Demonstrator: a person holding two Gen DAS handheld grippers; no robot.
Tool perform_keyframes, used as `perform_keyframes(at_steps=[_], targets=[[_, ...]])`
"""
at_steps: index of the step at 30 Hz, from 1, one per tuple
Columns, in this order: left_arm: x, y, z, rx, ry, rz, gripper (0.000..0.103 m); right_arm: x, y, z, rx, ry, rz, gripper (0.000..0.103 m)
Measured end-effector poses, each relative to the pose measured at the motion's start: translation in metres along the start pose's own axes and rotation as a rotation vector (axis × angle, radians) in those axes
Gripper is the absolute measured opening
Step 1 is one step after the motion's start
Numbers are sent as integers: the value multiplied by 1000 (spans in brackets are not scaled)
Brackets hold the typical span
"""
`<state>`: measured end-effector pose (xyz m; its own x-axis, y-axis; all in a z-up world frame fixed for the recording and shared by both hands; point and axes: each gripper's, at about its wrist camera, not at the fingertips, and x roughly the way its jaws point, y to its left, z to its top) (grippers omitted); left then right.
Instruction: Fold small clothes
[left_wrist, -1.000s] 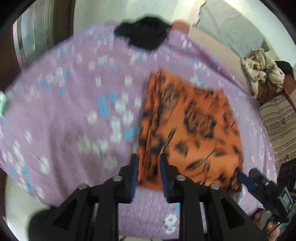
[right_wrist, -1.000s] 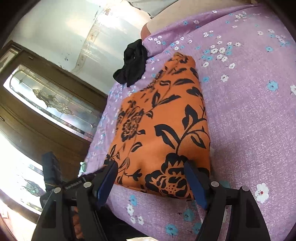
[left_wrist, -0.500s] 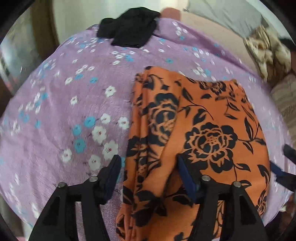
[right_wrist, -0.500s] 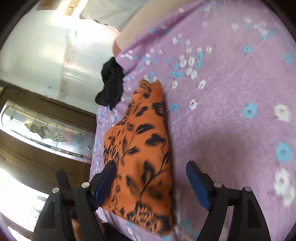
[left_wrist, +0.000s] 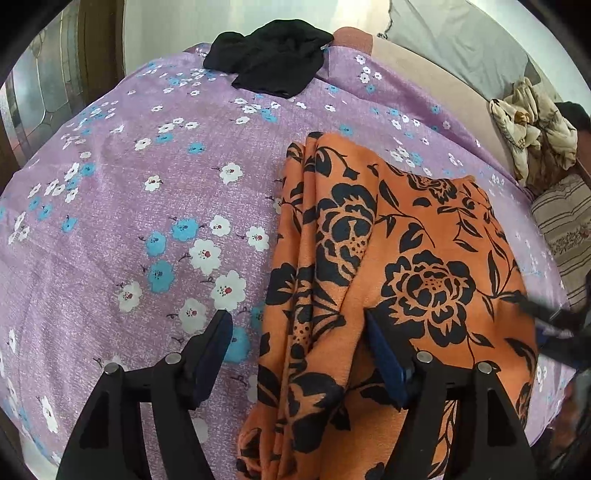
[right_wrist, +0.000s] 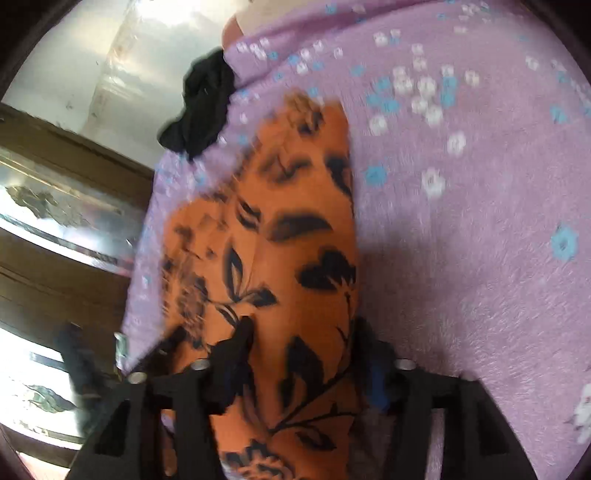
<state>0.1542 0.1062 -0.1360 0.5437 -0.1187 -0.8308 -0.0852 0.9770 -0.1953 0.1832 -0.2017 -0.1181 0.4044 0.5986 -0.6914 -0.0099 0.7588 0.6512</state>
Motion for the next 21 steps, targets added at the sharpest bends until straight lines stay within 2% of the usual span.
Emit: perform_keyframes(at_steps=[3,5,6,7,10,11,13,15,16,21], targets=[[1,0,0,-4,-1,2,76,-1,-17,23,119,-77,91,77],[0,-1,-1,5,-7,9,76,26,-35,35,236,-25,88,78],[-1,-2,-1,7,-8,10,76,41,-34,35,234,29,116,50],[-1,-1,-2,8,-8,13,76,48,-21,35,163,47,68,35],[-2,2,-2,-4,-7,4,76,34,13,29,0,-29,-40,34],[-2,3,-2,-10,-5,2,77,39,16,25,-46,-15,-112,33],[0,0,-1,-4,-7,8,78,51,9,23,-85,21,-185,38],[-2,-2,-2,10,-19,21,78,39,6,25,-54,-14,-189,66],[-2,-1,-2,7,-18,19,78,32,8,23,-56,-29,-192,70],[-2,0,-3,-8,-16,16,78,-10,37,1,-162,-128,-215,70]])
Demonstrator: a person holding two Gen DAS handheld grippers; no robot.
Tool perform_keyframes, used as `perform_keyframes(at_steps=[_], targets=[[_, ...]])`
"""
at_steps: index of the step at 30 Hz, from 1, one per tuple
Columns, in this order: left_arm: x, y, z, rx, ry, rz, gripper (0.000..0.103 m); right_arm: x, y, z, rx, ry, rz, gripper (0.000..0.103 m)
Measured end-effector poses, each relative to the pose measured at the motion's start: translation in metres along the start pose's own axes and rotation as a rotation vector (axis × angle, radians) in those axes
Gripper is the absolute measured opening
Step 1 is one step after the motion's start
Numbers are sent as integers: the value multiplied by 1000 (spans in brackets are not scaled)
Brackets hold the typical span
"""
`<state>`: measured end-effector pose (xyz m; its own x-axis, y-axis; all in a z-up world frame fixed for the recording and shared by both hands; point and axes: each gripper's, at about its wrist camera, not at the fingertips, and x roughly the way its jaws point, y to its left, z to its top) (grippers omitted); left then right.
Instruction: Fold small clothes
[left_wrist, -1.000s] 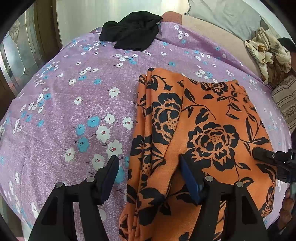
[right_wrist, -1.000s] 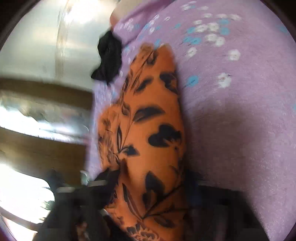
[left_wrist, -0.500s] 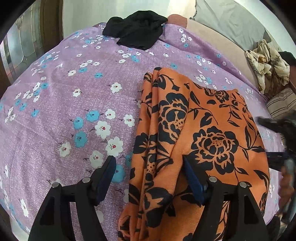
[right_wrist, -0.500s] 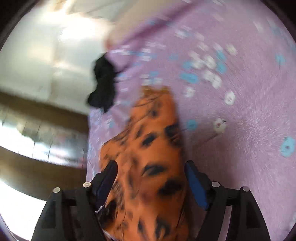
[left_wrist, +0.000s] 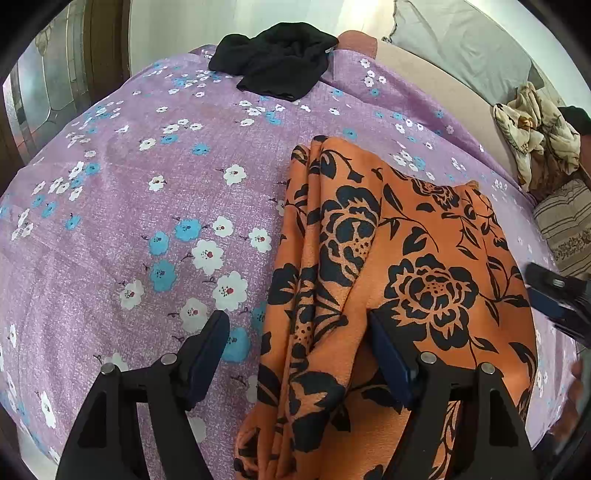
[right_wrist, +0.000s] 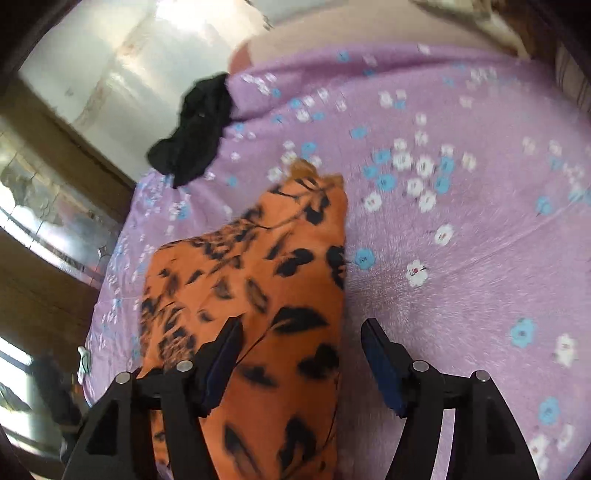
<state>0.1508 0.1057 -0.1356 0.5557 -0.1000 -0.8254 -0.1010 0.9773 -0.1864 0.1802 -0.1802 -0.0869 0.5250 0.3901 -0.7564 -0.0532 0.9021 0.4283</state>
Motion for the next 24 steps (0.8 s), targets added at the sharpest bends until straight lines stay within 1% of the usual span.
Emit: perform_keyframes(at_steps=[2,3,4,5,7,8,9,10,11,13,15,16,17,18,19,20,22,24], targets=[[-1,0,0,-3,1,-2,78,-18,12,-7,-20,-42,2,70],[-1,1,-1,-6,2,-4,78,-28,21,-12,-32,-62,36,70],[-2,1,-1,-6,2,-4,78,-31,28,-9,-46,-67,58,70],[-2,0,-1,-5,1,-3,78,-33,38,-13,-78,-59,98,71],[-3,0,-2,-3,1,-2,78,-24,42,-20,-91,-2,160,72],[-3,0,-2,-4,1,-3,78,-8,40,-26,-79,59,173,73],[-3,1,-2,-5,3,-8,78,17,33,-34,-60,175,158,74],[-2,1,-2,-5,8,-16,79,24,28,-38,-61,179,145,74],[-3,1,-2,-5,4,-14,79,19,29,-38,-60,150,147,73],[-4,1,-2,-1,1,-10,79,6,37,-31,-40,134,156,73],[-3,2,-2,-9,5,-12,79,-8,45,-28,-63,85,199,74],[-3,2,-2,-11,5,-12,79,-10,46,-30,-76,77,208,75],[-3,1,-2,-10,4,-11,79,0,43,-33,-72,111,194,80],[-3,1,-2,-10,5,-13,79,14,38,-39,-62,166,173,81],[-3,1,-2,-9,10,-19,79,23,33,-43,-56,190,170,81],[-3,1,-2,-10,7,-17,79,19,32,-43,-57,157,180,81],[-4,2,-2,-10,4,-14,79,7,37,-34,-31,140,194,81],[-3,2,-2,-14,6,-14,79,-5,42,-27,-34,96,240,81]])
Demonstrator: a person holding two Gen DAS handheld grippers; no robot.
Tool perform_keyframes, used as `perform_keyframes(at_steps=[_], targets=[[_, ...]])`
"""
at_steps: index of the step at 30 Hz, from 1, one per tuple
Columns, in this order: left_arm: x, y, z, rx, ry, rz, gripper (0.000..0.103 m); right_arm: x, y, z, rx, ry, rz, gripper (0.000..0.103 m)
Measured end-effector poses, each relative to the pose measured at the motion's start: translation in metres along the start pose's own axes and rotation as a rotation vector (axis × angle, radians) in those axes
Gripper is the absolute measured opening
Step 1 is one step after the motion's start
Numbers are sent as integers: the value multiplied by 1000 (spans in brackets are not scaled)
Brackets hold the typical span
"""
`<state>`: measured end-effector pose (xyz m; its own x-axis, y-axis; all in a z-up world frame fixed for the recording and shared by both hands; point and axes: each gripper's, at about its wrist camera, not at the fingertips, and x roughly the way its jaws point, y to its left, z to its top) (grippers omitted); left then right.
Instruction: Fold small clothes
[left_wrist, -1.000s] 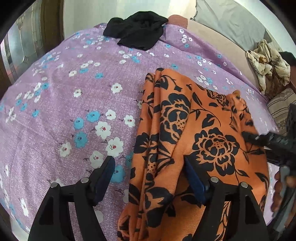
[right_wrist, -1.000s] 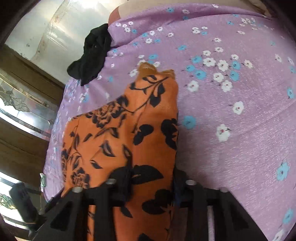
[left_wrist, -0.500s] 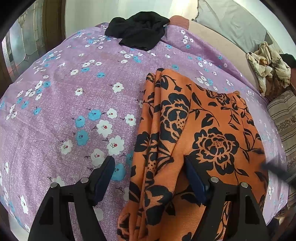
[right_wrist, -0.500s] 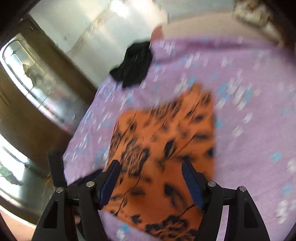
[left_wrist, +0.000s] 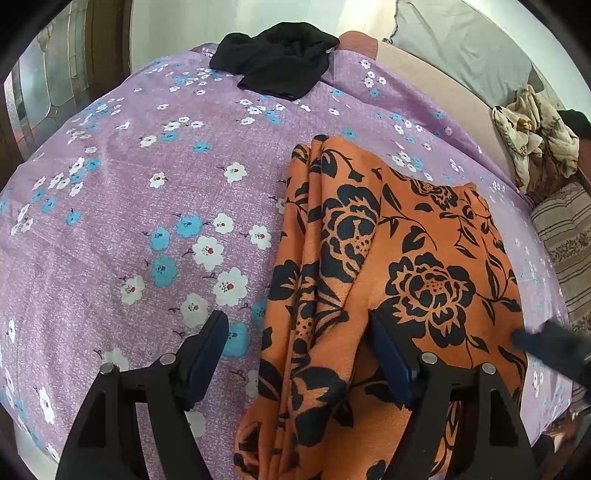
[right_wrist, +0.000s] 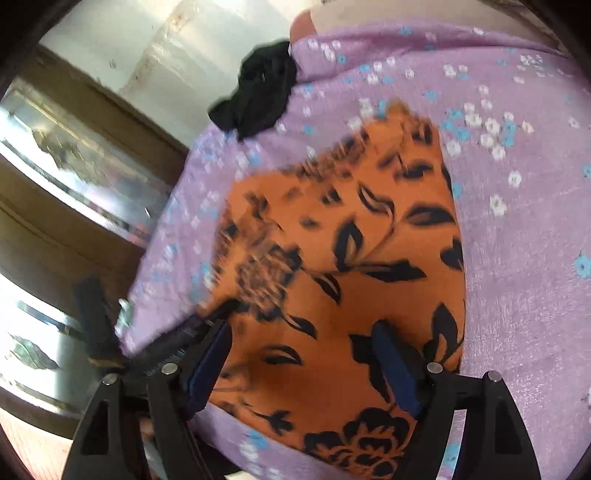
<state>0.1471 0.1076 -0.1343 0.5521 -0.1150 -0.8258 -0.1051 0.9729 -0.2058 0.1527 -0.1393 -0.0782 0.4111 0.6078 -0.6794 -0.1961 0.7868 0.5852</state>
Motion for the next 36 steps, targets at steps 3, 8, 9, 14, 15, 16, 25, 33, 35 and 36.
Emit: perform_keyframes(at_steps=[3,8,9,14,15,16,25,33,35,36], targets=[[0,-1,0,1,-2,3,80,15,-7,-3,2,72,12,81],[1,0,-1,-1,-9,6,82,18,-13,-12,10,83,-1,81],[2,0,0,-3,-7,7,83,16,-11,-11,0,78,-6,81],[3,0,-1,-5,-11,6,83,-12,-24,-24,34,11,9,81],[3,1,-1,-11,-11,2,83,-13,-26,-28,40,0,15,81],[3,1,-2,-17,-10,0,83,-17,-27,-30,46,-10,18,81],[-17,12,9,-68,-37,-69,82,-38,-60,-36,151,-55,31,81],[4,15,68,-59,94,-141,67,-34,-70,-42,172,-61,85,81],[4,3,73,-18,90,-143,65,-32,-71,-43,169,-63,86,81],[8,-6,76,23,101,-123,65,-32,-73,-43,169,-65,94,81]])
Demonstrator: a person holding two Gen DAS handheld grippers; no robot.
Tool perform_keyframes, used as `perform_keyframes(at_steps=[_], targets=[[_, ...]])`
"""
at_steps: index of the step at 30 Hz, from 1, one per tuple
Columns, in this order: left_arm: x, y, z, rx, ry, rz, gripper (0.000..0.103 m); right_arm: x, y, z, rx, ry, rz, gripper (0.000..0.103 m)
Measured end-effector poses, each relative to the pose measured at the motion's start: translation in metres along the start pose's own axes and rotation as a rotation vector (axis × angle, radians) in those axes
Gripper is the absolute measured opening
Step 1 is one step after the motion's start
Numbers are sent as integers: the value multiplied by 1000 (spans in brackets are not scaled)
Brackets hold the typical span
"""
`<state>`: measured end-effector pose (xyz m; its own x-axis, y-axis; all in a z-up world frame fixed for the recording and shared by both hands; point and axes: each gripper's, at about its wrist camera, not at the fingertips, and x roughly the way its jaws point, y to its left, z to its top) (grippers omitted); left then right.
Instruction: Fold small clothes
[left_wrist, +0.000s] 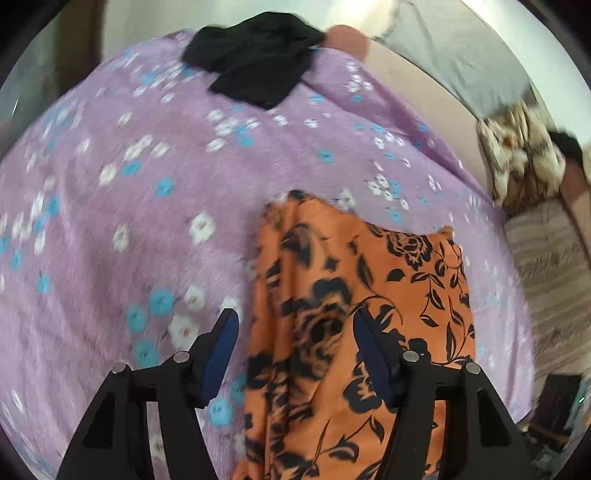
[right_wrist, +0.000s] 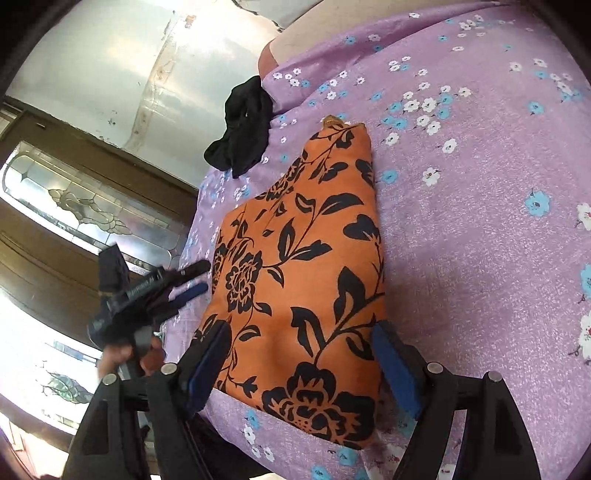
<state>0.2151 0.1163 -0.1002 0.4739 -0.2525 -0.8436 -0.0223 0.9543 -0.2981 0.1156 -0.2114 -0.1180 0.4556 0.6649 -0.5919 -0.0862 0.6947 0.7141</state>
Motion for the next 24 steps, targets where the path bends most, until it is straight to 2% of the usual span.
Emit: perform_keyframes(at_steps=[1,3,4,5,7,9,12,14,18,21,24], targets=[[6,-2,1,8,26,7,64,0,-3,0,4,0,3,81],[27,-2,0,5,107,-1,32,2,-9,0,20,6,10,81],[31,-1,1,-2,120,-9,30,3,-13,0,30,7,13,81],[30,-1,3,-11,114,-15,20,2,-15,-1,34,6,16,81],[20,-6,5,13,81,4,12,0,-19,-2,38,5,21,81],[9,-6,4,12,29,14,11,-1,-24,-4,43,7,24,81],[38,6,-10,-9,76,46,13,-3,-32,-6,66,1,24,81],[35,0,-12,43,47,79,14,-3,-35,-5,82,7,27,81],[28,-3,-11,17,46,93,17,-11,-29,-2,76,-10,44,81],[4,-9,-13,28,-1,114,19,-14,-28,-1,82,-14,60,81],[-33,-21,-26,75,-86,138,20,-13,-33,-1,108,2,72,81]])
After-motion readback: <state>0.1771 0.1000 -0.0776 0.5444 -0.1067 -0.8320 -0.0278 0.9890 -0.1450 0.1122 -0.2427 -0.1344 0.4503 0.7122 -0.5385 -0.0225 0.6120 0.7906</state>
